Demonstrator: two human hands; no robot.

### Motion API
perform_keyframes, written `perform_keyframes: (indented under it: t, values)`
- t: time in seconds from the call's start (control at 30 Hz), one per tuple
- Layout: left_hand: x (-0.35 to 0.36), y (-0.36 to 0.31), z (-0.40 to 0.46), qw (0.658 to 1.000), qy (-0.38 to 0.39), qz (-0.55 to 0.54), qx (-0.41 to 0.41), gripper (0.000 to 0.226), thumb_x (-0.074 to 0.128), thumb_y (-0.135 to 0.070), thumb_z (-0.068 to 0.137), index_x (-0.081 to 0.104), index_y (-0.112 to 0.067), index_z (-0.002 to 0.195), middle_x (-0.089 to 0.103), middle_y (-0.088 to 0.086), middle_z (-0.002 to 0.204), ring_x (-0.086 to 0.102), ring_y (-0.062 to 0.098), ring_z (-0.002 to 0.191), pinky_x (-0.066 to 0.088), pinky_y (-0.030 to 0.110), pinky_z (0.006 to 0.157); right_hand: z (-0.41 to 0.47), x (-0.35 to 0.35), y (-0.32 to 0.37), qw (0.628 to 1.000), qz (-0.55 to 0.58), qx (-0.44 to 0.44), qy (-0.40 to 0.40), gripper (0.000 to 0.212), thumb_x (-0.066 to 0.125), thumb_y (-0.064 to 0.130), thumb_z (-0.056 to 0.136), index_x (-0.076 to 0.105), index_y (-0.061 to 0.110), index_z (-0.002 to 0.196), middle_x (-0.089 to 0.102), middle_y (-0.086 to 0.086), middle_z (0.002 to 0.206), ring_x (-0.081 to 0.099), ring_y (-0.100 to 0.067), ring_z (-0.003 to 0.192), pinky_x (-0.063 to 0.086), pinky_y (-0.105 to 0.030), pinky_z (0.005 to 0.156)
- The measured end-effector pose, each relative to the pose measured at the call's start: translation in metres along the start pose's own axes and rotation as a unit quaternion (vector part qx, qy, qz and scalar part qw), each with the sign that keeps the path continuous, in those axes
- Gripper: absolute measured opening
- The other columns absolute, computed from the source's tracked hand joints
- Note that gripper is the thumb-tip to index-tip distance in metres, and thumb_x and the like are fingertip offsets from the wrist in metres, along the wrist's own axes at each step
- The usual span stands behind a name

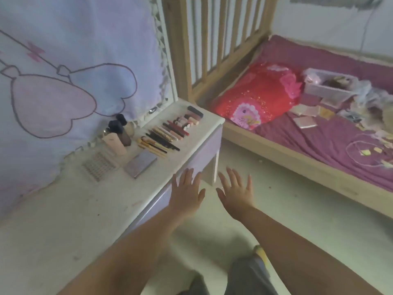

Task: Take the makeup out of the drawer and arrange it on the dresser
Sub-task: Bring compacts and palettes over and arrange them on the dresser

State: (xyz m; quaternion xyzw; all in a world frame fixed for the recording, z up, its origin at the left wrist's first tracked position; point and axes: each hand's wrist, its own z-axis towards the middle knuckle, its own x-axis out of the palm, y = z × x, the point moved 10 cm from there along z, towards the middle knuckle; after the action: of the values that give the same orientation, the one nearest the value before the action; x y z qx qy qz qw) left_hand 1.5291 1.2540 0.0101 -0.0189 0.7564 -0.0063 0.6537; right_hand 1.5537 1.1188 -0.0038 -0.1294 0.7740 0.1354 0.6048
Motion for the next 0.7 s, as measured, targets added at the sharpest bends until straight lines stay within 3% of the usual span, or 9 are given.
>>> perform_keyframes:
  t: [0.13,0.3,0.53,0.7]
  values:
    - [0.016,-0.056,-0.02,0.993,0.022,0.004,0.114,0.057,0.031,-0.044,0.097,0.02,-0.02,0.147,0.02,0.005,0.153,0.01,0.019,0.144,0.006,0.05,0.116,-0.069,0.023,-0.038,0.992,0.052,0.116,0.01,0.056,0.01,0.048,0.099,-0.003,0.029,0.15,-0.012,0.001,0.159,-0.009,-0.018,0.147,-0.008,-0.057,0.114]
    - [0.049,-0.147,-0.069,0.961,0.089,0.009,0.261,0.058,0.027,-0.044,0.098,0.014,-0.019,0.149,0.01,0.007,0.156,0.002,0.022,0.145,0.002,0.053,0.115,-0.179,0.061,-0.086,0.958,0.107,0.265,0.018,0.055,0.014,0.047,0.1,0.002,0.029,0.15,-0.005,0.0,0.16,-0.005,-0.018,0.147,-0.006,-0.058,0.114]
    - [0.082,-0.271,-0.184,0.89,0.145,0.055,0.429,0.058,0.025,-0.043,0.098,0.012,-0.019,0.149,0.005,0.007,0.157,-0.004,0.022,0.145,-0.003,0.055,0.113,-0.37,0.12,-0.12,0.867,0.174,0.466,0.024,0.056,0.012,0.049,0.099,0.0,0.03,0.15,0.0,0.001,0.16,-0.003,-0.017,0.147,-0.006,-0.056,0.114]
    - [0.112,-0.339,-0.305,0.835,0.162,0.082,0.519,0.059,0.024,-0.044,0.097,0.009,-0.02,0.149,0.004,0.006,0.157,-0.006,0.021,0.145,-0.006,0.056,0.113,-0.523,0.157,-0.106,0.798,0.215,0.563,0.01,0.056,0.011,0.049,0.099,0.001,0.03,0.15,0.001,0.001,0.16,-0.003,-0.017,0.147,-0.005,-0.055,0.116]
